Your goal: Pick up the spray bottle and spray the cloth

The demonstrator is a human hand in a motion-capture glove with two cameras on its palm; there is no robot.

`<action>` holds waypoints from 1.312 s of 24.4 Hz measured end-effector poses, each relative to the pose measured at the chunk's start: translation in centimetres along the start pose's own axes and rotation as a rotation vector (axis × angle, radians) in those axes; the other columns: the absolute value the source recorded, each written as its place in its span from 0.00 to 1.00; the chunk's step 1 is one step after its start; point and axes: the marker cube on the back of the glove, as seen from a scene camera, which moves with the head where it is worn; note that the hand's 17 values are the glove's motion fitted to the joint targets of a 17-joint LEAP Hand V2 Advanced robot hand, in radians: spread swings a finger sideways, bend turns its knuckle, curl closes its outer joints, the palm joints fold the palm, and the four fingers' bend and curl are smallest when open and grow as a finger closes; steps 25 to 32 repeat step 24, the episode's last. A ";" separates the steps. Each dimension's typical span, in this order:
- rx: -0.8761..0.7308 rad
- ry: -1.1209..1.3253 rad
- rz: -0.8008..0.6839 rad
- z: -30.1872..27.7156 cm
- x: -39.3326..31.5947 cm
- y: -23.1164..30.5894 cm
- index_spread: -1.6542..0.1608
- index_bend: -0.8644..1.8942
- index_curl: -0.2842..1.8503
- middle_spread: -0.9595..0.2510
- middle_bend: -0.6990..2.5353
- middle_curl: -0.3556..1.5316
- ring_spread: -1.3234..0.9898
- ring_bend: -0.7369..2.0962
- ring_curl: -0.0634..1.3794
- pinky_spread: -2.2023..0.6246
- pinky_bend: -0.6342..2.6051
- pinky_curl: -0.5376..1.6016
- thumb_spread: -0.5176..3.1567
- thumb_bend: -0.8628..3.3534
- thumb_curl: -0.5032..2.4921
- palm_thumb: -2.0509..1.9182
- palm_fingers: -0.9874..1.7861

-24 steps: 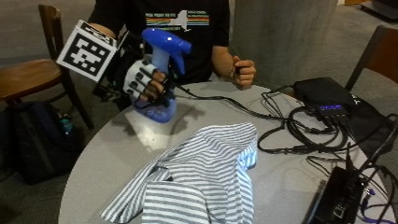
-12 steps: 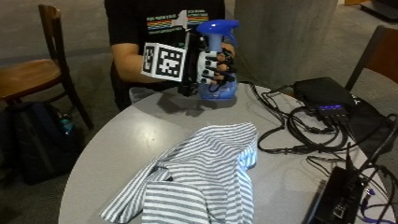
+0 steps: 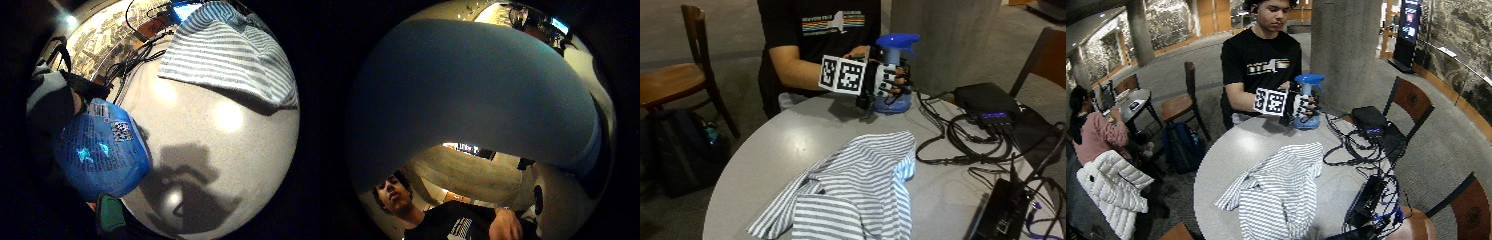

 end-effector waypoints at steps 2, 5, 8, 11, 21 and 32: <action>0.000 -0.007 0.007 0.5 0.2 0.0 0.80 0.37 0.35 0.74 0.27 0.42 0.53 0.40 0.32 0.71 0.38 0.42 0.31 0.20 0.39 0.75 0.79; -0.020 -0.014 0.014 0.8 0.5 0.1 0.80 0.37 0.35 0.74 0.28 0.42 0.53 0.40 0.32 0.71 0.38 0.42 0.32 0.20 0.39 0.75 0.79; -0.094 -0.014 0.028 0.5 0.6 0.6 0.80 0.36 0.34 0.74 0.28 0.42 0.53 0.40 0.31 0.71 0.38 0.42 0.34 0.20 0.38 0.74 0.79; -0.161 0.005 0.038 -1.5 1.2 1.8 0.79 0.30 0.31 0.76 0.28 0.42 0.54 0.41 0.32 0.73 0.39 0.43 0.37 0.19 0.37 0.73 0.68; 0.191 0.391 0.091 -15.9 6.6 10.1 0.78 0.36 0.28 0.79 0.29 0.42 0.56 0.38 0.30 0.77 0.38 0.42 0.40 0.20 0.34 0.72 0.66; 0.200 0.465 0.119 -17.9 7.5 12.8 0.78 0.37 0.28 0.79 0.29 0.42 0.56 0.38 0.29 0.77 0.37 0.41 0.41 0.20 0.34 0.72 0.67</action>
